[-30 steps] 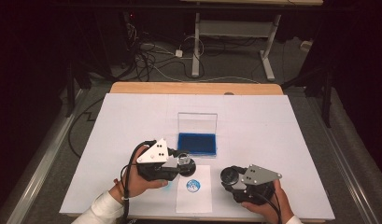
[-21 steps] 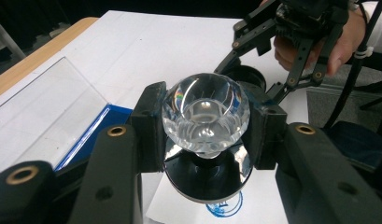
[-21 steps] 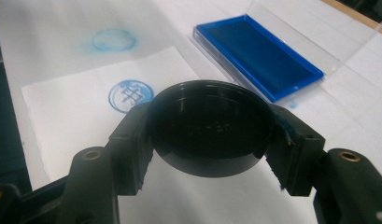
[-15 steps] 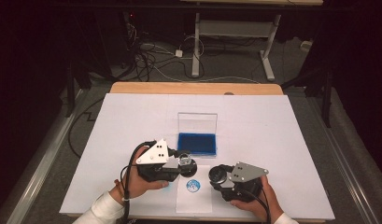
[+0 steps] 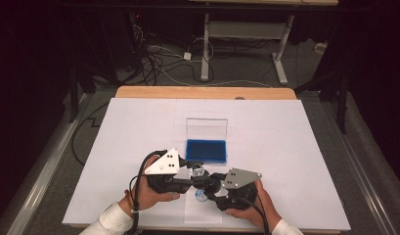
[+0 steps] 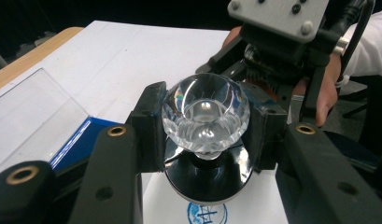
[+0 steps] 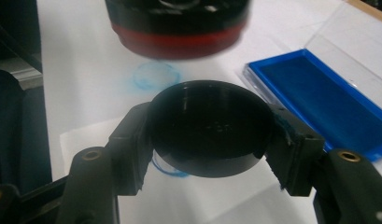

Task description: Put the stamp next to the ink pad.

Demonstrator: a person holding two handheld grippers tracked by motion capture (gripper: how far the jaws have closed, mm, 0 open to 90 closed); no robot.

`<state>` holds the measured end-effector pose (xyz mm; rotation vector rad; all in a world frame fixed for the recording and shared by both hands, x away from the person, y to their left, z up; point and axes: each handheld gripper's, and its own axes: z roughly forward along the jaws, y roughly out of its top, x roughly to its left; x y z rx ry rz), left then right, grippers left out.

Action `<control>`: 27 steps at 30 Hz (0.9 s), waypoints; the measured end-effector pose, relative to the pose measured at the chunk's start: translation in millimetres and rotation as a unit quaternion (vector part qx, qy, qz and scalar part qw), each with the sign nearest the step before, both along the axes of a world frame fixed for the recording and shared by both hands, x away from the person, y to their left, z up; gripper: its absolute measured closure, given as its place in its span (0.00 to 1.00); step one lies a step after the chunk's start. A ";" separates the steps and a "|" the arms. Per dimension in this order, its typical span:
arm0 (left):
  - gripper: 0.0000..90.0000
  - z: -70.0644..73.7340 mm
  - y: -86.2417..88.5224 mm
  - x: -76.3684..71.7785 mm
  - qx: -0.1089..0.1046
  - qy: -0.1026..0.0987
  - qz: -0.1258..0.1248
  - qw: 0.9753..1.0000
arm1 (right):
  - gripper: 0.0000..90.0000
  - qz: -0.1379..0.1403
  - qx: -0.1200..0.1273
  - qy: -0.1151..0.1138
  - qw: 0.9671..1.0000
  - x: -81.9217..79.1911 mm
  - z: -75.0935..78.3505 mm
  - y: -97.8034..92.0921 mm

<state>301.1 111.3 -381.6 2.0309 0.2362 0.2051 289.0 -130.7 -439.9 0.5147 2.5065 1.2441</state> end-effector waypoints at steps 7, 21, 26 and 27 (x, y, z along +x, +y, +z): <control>0.60 -1.8 -4.0 0.3 -0.009 0.001 -0.005 1.000 | 0.43 0.009 0.017 0.009 1.000 2.4 -1.6 11.9; 0.60 -12.1 -13.4 1.2 0.006 0.007 -0.009 1.000 | 0.43 0.007 0.038 0.015 0.999 2.7 -2.8 12.2; 0.60 -13.5 -13.7 1.1 0.008 0.007 -0.009 1.000 | 0.43 0.006 0.034 0.015 0.999 1.8 -4.0 12.5; 0.60 -12.9 -13.0 1.0 0.007 0.005 -0.007 1.000 | 0.43 0.006 0.034 0.015 0.999 1.9 -4.2 12.4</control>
